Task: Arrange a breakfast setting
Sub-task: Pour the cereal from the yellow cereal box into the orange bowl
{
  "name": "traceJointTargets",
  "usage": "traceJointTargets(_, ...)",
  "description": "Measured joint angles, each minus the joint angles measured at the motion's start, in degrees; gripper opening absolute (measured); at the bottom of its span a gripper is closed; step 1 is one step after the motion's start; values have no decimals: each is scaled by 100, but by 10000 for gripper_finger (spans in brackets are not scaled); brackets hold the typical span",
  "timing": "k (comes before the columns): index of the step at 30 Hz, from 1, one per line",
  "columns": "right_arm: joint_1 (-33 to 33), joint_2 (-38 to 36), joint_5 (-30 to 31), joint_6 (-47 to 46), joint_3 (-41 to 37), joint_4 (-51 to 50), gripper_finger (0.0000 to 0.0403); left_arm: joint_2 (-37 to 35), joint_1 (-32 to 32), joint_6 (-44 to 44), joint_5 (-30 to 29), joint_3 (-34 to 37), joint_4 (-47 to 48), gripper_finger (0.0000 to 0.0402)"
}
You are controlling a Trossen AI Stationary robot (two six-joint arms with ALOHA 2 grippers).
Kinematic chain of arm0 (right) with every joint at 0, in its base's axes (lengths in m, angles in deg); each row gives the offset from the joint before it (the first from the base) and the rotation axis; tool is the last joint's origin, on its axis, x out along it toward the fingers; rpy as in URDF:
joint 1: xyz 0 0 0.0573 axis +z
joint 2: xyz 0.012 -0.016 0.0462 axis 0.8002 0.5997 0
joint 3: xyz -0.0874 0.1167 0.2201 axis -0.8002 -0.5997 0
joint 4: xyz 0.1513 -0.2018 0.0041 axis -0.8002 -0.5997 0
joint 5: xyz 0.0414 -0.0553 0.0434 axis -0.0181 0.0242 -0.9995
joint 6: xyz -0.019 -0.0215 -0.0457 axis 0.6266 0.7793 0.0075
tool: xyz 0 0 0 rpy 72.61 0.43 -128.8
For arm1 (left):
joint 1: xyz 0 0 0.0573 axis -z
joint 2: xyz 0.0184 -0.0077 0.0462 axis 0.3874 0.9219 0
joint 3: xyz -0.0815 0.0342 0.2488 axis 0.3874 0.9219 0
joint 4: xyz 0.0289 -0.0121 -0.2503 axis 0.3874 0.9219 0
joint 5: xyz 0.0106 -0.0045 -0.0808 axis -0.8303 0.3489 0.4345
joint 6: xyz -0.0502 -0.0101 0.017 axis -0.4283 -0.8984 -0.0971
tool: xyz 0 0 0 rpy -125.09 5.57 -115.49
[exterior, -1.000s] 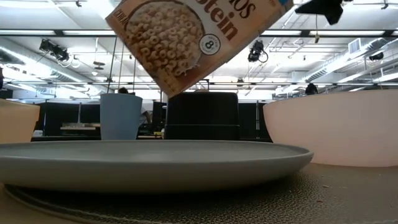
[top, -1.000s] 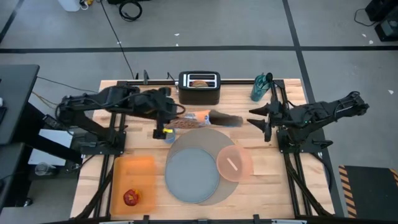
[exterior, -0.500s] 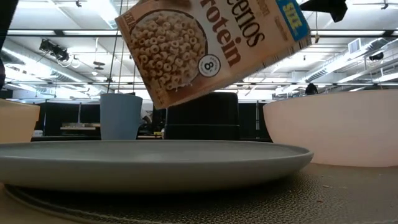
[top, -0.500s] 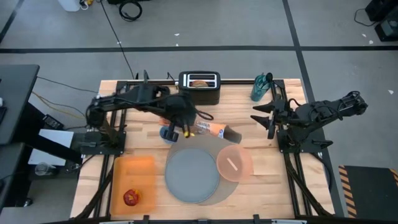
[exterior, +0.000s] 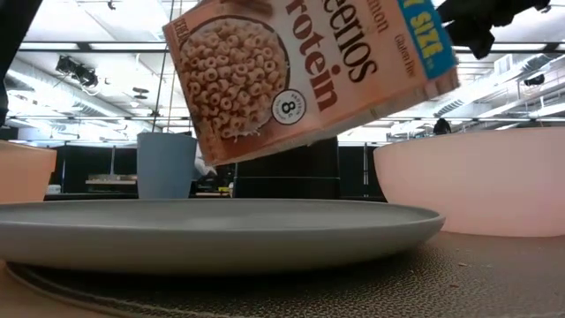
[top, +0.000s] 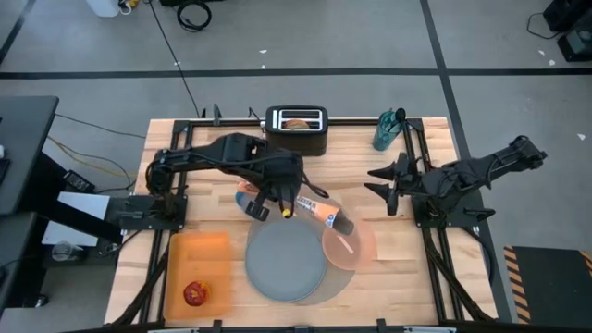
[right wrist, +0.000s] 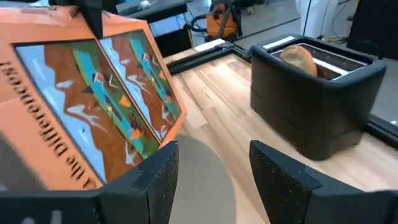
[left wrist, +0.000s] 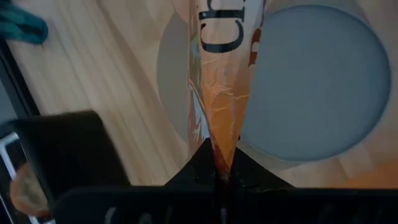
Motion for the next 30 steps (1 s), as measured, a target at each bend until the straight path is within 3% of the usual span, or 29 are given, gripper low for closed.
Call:
traceJointTargets(9, 297, 35, -42, 167, -256, 709, 204, -39, 213, 352, -496, 0, -254, 8)
traceJointTargets(13, 770, 172, 464, 915, -249, 1347, 204, -21, 219, 235, -723, 0, -348, 8)
traceJointTargets(17, 1060, 259, 959, 1418, 119, 1222, 204, -13, 63, 340, -763, 4, -634, 8)
traceJointTargets(22, 1470, 325, 1091, 2050, 559, 1089, 204, -13, -220, 452, -810, 4, -749, 8)
traceJointTargets(30, 1707, 1212, 2037, 3382, 632, 1421, 204, -2, -833, 443, -646, 181, -743, 8)
